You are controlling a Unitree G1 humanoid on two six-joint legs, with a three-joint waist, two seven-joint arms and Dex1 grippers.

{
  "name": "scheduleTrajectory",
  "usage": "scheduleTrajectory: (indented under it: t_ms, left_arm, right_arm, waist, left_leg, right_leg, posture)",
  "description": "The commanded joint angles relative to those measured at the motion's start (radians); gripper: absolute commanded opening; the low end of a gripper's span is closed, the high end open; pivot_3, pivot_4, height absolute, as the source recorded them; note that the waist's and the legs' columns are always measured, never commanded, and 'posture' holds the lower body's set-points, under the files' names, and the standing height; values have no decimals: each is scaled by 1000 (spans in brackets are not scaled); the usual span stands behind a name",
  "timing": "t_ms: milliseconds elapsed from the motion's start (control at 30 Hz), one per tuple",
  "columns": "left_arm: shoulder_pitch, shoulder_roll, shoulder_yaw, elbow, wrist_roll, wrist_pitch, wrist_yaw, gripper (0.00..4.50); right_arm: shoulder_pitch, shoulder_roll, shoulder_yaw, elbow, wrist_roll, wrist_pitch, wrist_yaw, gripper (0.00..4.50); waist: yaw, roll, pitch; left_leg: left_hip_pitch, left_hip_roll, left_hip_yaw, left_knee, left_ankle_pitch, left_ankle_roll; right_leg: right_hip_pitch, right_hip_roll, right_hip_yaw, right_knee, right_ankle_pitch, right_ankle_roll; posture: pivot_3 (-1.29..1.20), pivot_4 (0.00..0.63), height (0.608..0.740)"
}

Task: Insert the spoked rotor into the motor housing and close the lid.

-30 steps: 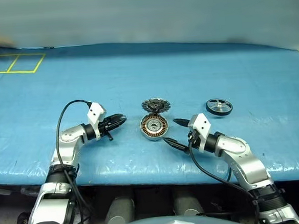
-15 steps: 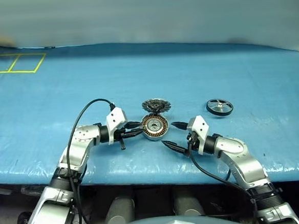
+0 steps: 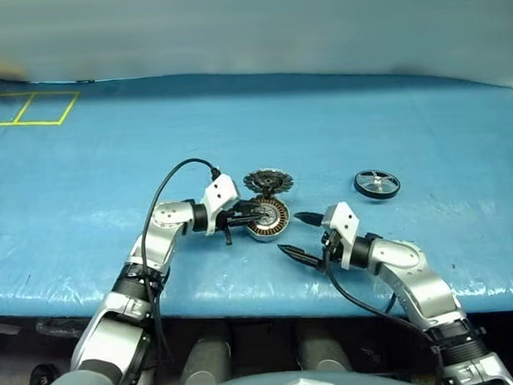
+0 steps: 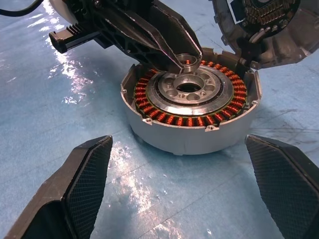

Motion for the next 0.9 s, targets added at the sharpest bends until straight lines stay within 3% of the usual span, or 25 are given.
scheduleTrajectory:
  t_ms: [33,267,500,700,800,900]
  left_arm:
    - [-28,-4,-4,7,9,-25,-10,664]
    - [-34,-2,-14,29,31,-34,-15,664]
    - [-24,-22,7,44,22,-46,25,2834]
    - [-21,-23,17,28,2,-43,22,2834]
    - [-21,-22,25,22,-11,-39,17,2240]
    - [-20,-21,30,21,-10,-39,24,1301]
  right_arm:
    - [1,2,-4,-29,11,-25,5,4500]
    - [-2,1,-6,-16,2,-38,-3,4500]
    - [-3,1,-3,-9,-5,-46,-4,4500]
    - [-4,1,-3,-1,-12,-55,-5,4500]
    - [-4,2,-2,2,-13,-58,-6,4500]
    - [-5,3,-2,5,-14,-61,-6,4500]
  waist:
    - [-1,0,0]
    - [0,0,0]
    - [0,0,0]
    - [0,0,0]
    - [0,0,0]
    - [0,0,0]
  left_leg:
    - [0,0,0,0,0,0]
    - [0,0,0,0,0,0]
    - [0,0,0,0,0,0]
    - [0,0,0,0,0,0]
    - [0,0,0,0,0,0]
    - [0,0,0,0,0,0]
  right_leg:
    - [0,0,0,0,0,0]
    - [0,0,0,0,0,0]
    - [0,0,0,0,0,0]
    - [0,0,0,0,0,0]
    - [0,0,0,0,0,0]
    - [0,0,0,0,0,0]
  posture:
    - [0,150,740]
    - [0,150,740]
    - [0,150,740]
    - [0,150,740]
    - [0,150,740]
    - [0,150,740]
